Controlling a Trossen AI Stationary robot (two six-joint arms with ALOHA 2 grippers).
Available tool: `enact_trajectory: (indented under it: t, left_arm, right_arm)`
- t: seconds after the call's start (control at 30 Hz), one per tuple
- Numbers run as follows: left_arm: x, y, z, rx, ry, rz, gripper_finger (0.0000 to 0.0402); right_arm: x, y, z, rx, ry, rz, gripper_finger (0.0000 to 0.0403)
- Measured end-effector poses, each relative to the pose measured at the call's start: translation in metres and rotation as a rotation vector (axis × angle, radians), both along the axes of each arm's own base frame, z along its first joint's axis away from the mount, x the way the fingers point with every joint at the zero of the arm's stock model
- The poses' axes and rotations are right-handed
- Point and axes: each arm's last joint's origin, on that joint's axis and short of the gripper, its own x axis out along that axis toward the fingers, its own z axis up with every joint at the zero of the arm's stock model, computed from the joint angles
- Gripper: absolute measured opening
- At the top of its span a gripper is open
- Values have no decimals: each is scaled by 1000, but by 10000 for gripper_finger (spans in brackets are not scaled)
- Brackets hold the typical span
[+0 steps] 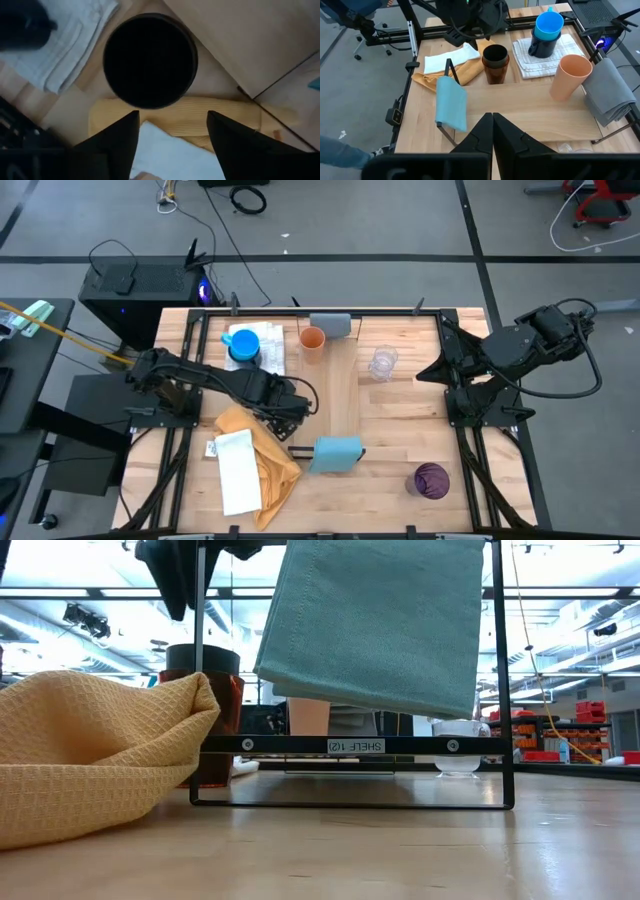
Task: Stack small to large cups/mugs on shelf
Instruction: Remove the black cup from the top of the orange cup
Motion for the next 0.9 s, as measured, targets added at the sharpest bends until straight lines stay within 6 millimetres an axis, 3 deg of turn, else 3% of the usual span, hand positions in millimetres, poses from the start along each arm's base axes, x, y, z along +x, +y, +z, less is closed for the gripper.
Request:
enact_trajectory:
  t: [0.43, 0.9]
  left_arm:
    - [7, 1, -1, -100, -21, -321, 202]
    - [14, 32, -1, -133, -35, -420, 172]
  right_arm:
    - [0, 0, 0, 20, 0, -15, 14]
    - [0, 0, 0, 30, 0, -21, 14]
